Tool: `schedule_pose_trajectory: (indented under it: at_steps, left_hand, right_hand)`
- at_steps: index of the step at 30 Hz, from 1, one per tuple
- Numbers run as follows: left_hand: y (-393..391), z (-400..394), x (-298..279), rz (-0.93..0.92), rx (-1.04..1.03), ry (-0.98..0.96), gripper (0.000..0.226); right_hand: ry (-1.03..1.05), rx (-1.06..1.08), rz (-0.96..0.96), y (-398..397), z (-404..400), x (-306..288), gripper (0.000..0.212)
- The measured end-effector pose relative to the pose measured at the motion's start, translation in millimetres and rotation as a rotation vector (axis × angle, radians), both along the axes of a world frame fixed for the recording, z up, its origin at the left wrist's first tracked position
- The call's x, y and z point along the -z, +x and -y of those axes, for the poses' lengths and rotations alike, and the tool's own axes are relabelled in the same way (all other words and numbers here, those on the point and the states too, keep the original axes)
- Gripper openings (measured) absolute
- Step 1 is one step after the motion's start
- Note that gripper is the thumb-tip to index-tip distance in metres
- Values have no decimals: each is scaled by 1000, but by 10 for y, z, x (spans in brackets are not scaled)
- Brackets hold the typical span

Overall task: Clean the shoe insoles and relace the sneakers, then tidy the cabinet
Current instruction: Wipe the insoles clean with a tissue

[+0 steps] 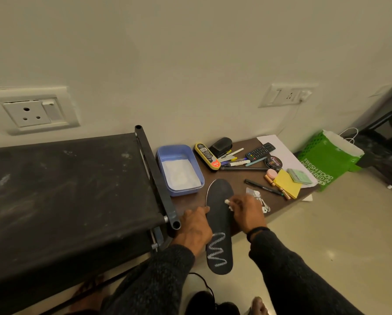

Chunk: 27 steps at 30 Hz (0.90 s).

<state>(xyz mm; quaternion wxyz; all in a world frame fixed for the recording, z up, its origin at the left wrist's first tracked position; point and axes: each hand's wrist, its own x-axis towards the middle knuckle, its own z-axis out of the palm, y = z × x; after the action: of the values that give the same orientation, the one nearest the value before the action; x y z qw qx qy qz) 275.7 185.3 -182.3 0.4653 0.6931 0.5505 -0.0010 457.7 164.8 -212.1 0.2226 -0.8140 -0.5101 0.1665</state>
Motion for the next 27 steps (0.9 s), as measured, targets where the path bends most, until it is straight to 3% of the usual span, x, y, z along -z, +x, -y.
schedule_pose_trajectory:
  at_steps: [4, 6, 9, 11, 14, 16, 18, 23, 27]
  left_hand:
    - [36, 15, 29, -54, 38, 39, 79]
    - [39, 80, 7, -69, 60, 107, 81]
    - [18, 195, -73, -71, 52, 305, 79]
    - [-3, 273, -151, -66, 56, 399, 66]
    - [-112, 543, -463, 192, 99, 252, 33]
    - [-263, 876, -765, 454, 82, 1, 27]
    - [-487, 1285, -1020, 574, 77, -105, 32]
    - [-1163, 2178, -1182, 683, -39, 75, 16]
    - [-1531, 2618, -1147, 671, -181, 159, 15]
  right_hand:
    - [-105, 28, -183, -162, 410, -48, 12]
    - [-76, 138, -465, -205, 578, -152, 11]
    - [118, 414, -1048, -273, 906, -411, 10]
    - [187, 510, -1362, -363, 1154, -619, 17]
    - [264, 509, -1598, -526, 1562, -949, 26]
    - [281, 435, -1642, -651, 1800, -1122, 32]
    - [276, 362, -1624, -835, 2067, -1285, 33]
    - [272, 258, -1503, -1403, 2732, -1531, 25]
    - [270, 92, -1172, -1765, 3118, -1529, 29]
